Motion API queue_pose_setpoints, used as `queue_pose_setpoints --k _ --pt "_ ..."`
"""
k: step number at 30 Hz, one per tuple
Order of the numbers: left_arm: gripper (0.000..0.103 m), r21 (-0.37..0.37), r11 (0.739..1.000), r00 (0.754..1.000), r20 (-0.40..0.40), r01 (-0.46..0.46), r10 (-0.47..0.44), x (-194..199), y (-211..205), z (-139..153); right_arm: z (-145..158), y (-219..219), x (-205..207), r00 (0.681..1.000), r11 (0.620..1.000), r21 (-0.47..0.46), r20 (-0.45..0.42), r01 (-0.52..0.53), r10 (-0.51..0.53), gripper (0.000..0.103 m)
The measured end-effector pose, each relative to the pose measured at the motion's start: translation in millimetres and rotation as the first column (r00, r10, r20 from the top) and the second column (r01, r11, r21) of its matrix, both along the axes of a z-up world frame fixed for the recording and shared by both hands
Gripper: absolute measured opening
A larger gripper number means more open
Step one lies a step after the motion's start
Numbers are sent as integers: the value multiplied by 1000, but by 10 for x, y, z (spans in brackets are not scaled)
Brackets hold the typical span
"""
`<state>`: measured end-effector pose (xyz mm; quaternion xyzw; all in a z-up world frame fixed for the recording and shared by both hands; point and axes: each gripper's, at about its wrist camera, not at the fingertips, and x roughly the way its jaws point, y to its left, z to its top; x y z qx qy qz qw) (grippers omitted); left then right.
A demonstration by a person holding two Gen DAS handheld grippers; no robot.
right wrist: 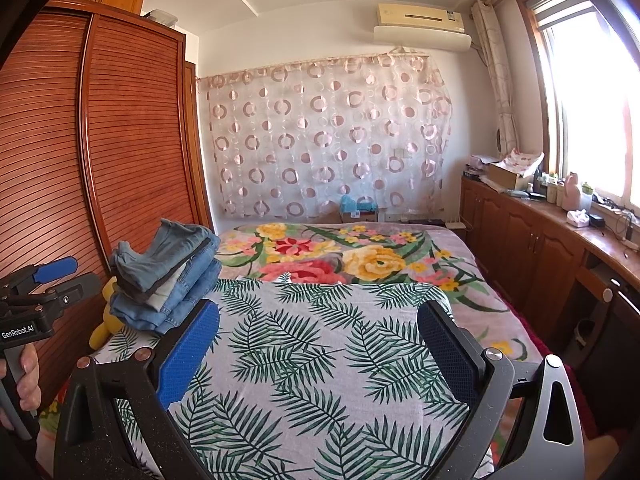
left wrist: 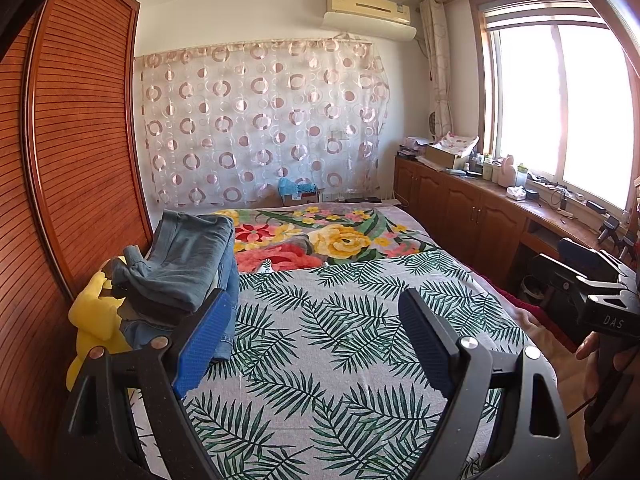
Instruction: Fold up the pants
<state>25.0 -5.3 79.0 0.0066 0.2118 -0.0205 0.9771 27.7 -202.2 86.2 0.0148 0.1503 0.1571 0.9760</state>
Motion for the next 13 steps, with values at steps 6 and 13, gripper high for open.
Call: queue_pose_setpoints --k 6,13 --pt "86 1 1000 1000 0 -1 1 -2 -1 9 -12 0 3 1000 1000 2 -1 0 0 100" --pt "86 1 1000 1000 0 0 0 0 1 6 -12 -6 0 1000 1000 3 2 -1 1 100"
